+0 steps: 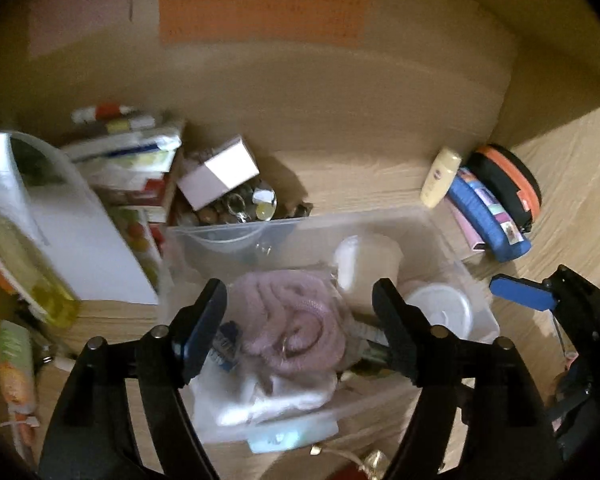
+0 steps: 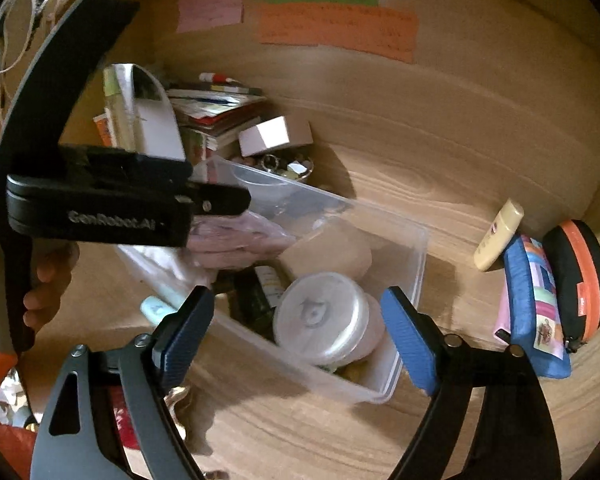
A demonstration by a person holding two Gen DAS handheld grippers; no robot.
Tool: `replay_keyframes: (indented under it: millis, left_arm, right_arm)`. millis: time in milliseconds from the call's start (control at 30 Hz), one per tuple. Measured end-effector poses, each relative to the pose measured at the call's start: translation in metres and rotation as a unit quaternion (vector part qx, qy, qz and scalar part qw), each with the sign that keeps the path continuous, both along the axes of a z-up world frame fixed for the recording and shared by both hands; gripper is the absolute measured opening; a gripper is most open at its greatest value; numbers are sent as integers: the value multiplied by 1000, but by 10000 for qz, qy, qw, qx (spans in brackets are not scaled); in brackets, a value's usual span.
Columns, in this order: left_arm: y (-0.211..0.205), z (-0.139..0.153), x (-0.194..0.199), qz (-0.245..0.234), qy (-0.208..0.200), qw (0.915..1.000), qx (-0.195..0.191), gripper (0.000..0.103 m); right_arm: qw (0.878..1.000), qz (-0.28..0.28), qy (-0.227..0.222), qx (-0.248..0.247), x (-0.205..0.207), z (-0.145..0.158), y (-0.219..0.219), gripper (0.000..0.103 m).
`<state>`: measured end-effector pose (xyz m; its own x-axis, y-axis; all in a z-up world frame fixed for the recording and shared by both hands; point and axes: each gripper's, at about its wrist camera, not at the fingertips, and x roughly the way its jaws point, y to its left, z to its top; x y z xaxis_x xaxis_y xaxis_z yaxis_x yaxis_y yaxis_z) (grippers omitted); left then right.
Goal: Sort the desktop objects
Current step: 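Lower rope bag into clear box with left gripper while right places white lid, then grasp the red pouch with the right gripper while the left grasps the blue tube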
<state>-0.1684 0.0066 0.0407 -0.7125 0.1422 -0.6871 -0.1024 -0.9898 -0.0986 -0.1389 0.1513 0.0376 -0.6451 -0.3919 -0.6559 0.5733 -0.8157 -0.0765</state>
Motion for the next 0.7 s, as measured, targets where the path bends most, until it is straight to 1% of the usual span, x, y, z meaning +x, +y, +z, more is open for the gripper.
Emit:
replay_keyframes:
  millis: [133, 300, 467, 600, 700]
  left_arm:
    - [-3, 1, 27, 68, 103, 9996, -259, 75]
    - [-9, -7, 55, 86, 40, 9988, -476, 75]
    - [-24, -25, 83, 196, -163, 9972, -697, 75]
    - [-33, -41, 97, 329, -356, 9959, -766, 76]
    - [-40, -49, 105, 402, -472, 9955, -723, 76]
  right_arm:
    - [9999, 112, 42, -57, 21, 0, 0, 88]
    - [9986, 416, -252, -193, 43, -8, -7, 88]
    - [9956, 714, -599, -52, 60, -35, -24, 88]
    - [9915, 831, -1001, 10, 64, -59, -40, 88]
    - [9872, 920, -1298, 71, 65, -75, -52, 88]
